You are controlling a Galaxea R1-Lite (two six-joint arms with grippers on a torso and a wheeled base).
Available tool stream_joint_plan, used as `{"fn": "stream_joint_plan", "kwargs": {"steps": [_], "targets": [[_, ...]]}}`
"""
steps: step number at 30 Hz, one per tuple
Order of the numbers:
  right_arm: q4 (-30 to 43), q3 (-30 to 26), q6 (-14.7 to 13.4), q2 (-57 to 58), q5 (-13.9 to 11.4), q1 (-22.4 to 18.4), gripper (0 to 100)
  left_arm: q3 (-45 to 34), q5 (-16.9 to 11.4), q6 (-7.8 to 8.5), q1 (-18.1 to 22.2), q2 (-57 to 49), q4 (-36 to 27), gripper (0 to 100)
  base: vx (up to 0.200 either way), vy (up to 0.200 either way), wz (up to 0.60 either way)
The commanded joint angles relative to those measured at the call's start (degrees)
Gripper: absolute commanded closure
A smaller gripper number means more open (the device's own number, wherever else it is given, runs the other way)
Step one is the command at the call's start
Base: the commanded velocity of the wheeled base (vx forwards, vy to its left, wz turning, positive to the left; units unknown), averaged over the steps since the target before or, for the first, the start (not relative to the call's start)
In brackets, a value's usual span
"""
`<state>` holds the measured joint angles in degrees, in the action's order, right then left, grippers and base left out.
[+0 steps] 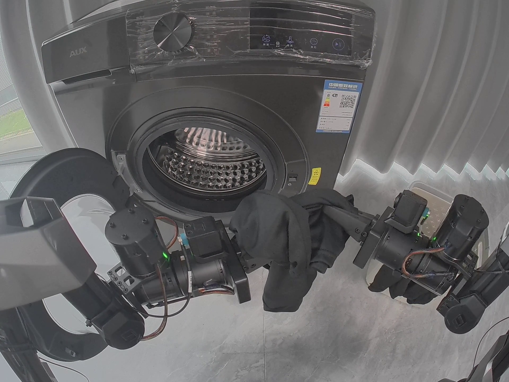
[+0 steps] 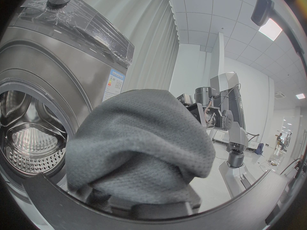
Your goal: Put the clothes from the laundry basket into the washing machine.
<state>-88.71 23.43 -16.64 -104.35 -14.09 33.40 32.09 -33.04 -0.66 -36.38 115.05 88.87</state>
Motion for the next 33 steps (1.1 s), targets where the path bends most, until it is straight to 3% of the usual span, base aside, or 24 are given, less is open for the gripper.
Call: {"fn": "stream_joint_plan", "kwargs": {"steps": [1, 7, 12, 18, 25, 33], "targets": [[0.0, -1.0, 0.2, -0.1, -0.1, 0.2, 0, 0.0, 0.1, -0.04, 0.0, -0.4, 0.1, 100, 0.0, 0.0, 0.0], [-0.1, -4.6, 0.7, -0.1, 0.3, -0.2, 0, -0.9, 2.2, 0.04, -0.2, -0.4, 0.1, 100, 0.0, 0.0, 0.0], [0.0, 0.3, 1.0, 1.7, 0.1, -1.5, 0, -2.5, 2.2, 0.04, -0.4, -0.3, 0.1, 100, 0.0, 0.0, 0.0], [0.8, 2.5, 1.5, 4.2, -0.1, 2.5, 0, -2.9, 2.2, 0.04, -0.4, 1.0, 0.1, 100, 0.0, 0.0, 0.0], [0.8, 3.7, 5.3, -4.9, -0.1, 3.9, 0, -2.7, 2.4, 0.22, -0.4, 3.7, 0.1, 100, 0.0, 0.0, 0.0], [0.8, 7.6, 5.6, -13.1, -0.1, 4.3, 0, -3.8, 2.3, 0.31, -1.7, 3.2, 0.1, 100, 0.0, 0.0, 0.0]]}}
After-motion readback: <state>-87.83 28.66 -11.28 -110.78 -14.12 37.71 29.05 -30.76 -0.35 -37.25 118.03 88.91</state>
